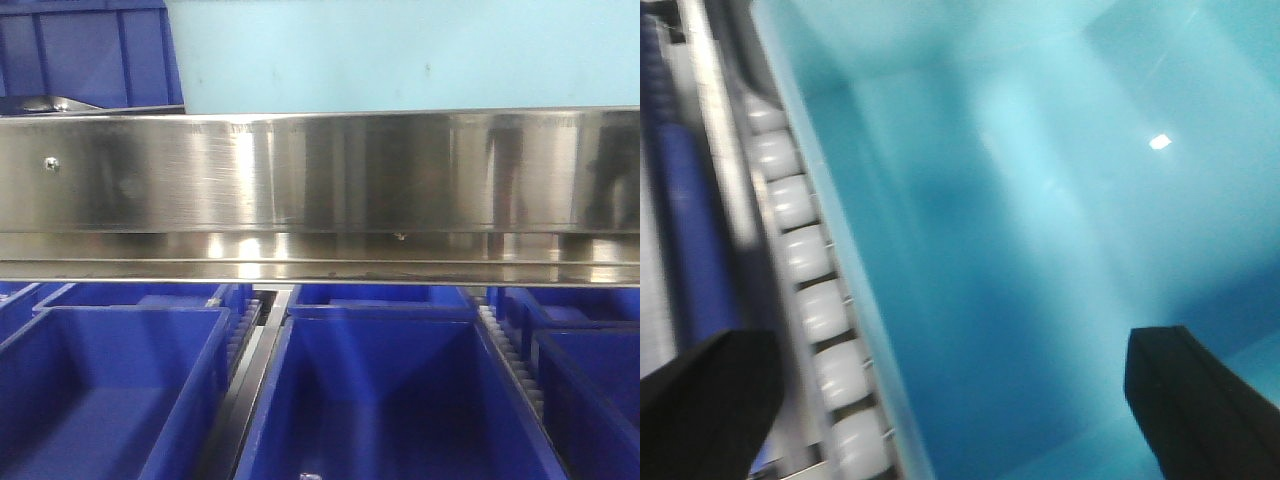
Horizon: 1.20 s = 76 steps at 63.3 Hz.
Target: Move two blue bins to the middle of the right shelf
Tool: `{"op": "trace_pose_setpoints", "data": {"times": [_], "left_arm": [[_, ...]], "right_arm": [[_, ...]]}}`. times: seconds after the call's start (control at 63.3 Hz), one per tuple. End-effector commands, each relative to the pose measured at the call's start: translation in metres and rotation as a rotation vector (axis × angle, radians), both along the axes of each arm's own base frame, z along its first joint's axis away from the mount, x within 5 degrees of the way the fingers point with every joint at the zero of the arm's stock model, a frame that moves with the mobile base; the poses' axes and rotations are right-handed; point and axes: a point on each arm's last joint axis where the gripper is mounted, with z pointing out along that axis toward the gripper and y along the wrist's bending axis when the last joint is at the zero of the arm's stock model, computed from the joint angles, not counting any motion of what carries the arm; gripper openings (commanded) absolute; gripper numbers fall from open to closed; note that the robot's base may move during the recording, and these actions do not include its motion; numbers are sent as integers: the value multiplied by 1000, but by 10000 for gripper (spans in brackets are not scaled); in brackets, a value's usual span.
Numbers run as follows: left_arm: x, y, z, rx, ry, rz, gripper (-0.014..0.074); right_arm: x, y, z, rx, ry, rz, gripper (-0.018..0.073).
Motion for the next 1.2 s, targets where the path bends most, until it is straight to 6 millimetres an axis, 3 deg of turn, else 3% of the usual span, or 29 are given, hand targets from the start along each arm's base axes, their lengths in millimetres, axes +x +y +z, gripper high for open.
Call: {"op": "trace_pose_setpoints", "data": {"times": [0.0, 0.221, 0.553, 0.9, 0.979, 1.042, 1.184], "left_arm": [[8, 6, -3, -100, 7, 42, 601], [17, 18, -17, -42, 41, 78, 601], [22, -6, -52, 51, 175, 20, 601], [25, -9, -59, 52, 201, 18, 595], [25, -9, -58, 43, 200, 19, 569], [26, -10, -58, 39, 197, 19, 519], [26, -13, -56, -1, 197, 18, 293]], "right_arm": [[5, 1, -6, 7, -11, -10, 559], [17, 2, -19, 10, 43, -24, 559], [16, 2, -24, 17, 91, -40, 559], [18, 3, -41, 27, 109, -51, 554], [19, 4, -40, 38, 97, -53, 507], [19, 6, -40, 66, 94, -52, 419], [20, 10, -38, 128, 89, -51, 114]]}}
